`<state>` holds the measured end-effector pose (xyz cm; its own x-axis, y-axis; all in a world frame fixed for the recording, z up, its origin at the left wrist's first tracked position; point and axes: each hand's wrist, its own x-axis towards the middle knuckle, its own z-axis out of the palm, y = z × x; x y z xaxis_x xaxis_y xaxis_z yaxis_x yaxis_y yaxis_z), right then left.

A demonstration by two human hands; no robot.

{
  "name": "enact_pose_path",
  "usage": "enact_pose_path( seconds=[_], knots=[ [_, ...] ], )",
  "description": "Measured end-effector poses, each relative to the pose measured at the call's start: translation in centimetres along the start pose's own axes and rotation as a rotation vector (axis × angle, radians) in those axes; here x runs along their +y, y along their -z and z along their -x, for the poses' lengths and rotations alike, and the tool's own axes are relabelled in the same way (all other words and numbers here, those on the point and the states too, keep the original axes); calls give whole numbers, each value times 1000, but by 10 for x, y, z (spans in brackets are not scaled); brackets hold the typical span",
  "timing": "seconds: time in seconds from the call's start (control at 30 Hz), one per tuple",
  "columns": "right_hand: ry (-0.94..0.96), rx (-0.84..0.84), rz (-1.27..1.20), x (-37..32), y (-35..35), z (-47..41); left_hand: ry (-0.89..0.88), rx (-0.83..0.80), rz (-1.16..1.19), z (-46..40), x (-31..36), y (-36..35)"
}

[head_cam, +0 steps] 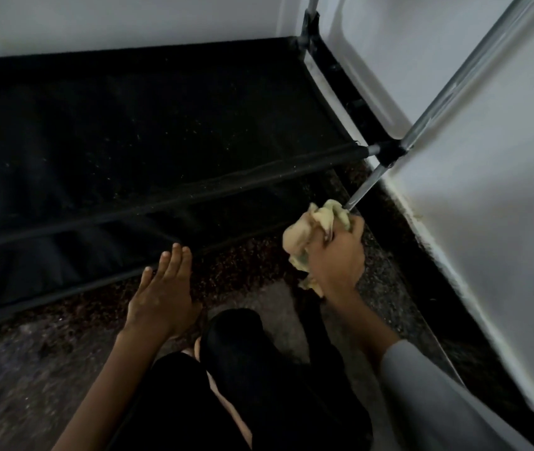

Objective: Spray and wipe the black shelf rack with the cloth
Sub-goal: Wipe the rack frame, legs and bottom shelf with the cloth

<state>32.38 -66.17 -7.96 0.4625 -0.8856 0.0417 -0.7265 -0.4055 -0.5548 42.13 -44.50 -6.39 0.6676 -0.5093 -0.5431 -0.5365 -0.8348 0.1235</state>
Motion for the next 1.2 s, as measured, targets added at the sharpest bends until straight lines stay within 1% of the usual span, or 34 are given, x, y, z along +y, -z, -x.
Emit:
enact_pose_path(
  seconds=[0.07, 0.2, 0.23, 0.3, 0.33, 0.37, 0.43, 0.5, 0.57, 0.63, 0.7, 0.73, 0.83, 0.87, 0.93, 1.0, 1.03, 1.07, 1.17, 1.2],
  knots=[
    [50, -81, 87, -7, -6, -3, -1, -3, 12, 1, 0, 1],
    [329, -277, 223, -27, -16, 27, -16, -1, 112, -1, -2, -1],
    [383, -354, 246, -35, -18, 38, -16, 1, 122, -1, -2, -1],
    [429, -554, 265, -56, -31, 62, -11, 7, 150, -1, -3, -2],
    [453, -624, 250, -65, -38, 74, -10, 15, 160, -1, -3, -3],
    [498, -655, 233, -71, -43, 83, -6, 24, 160, -1, -3, -3],
    [603, -631, 256, -75, -41, 85, 2, 29, 146, -1, -2, -3],
    [641, -562, 310, -63, -25, 72, 5, 21, 120, -1, -2, -2],
    [541, -453, 381, -42, -10, 51, 6, 12, 88, -2, -1, -2],
    [326, -345, 460, -17, 3, 21, 7, 7, 87, -2, -1, -2],
    [131, -249, 452, 2, 16, -6, 4, 11, 91, -2, 0, -1],
    [106, -227, 437, 8, 20, -14, 6, 11, 83, -1, 2, 0],
    [232, -216, 412, 3, 17, -9, 25, 12, 8, -1, 7, 3],
    [241, -201, 373, -4, 13, -2, 32, 10, -17, -2, 9, 4],
    [202, -182, 287, -20, 2, 13, 45, -3, -41, -1, 11, 5],
    [169, -215, 257, -35, -7, 26, 55, -23, -44, -1, 12, 7],
    [190, -257, 270, -40, -9, 32, 55, -30, -45, -1, 12, 7],
    [243, -314, 292, -44, -10, 36, 55, -34, -52, -2, 12, 7],
    [555, -533, 335, -53, -9, 48, 88, -24, -91, -3, 15, 6],
    [626, -628, 325, -58, -9, 51, 109, -19, -100, -3, 16, 5]
  ],
)
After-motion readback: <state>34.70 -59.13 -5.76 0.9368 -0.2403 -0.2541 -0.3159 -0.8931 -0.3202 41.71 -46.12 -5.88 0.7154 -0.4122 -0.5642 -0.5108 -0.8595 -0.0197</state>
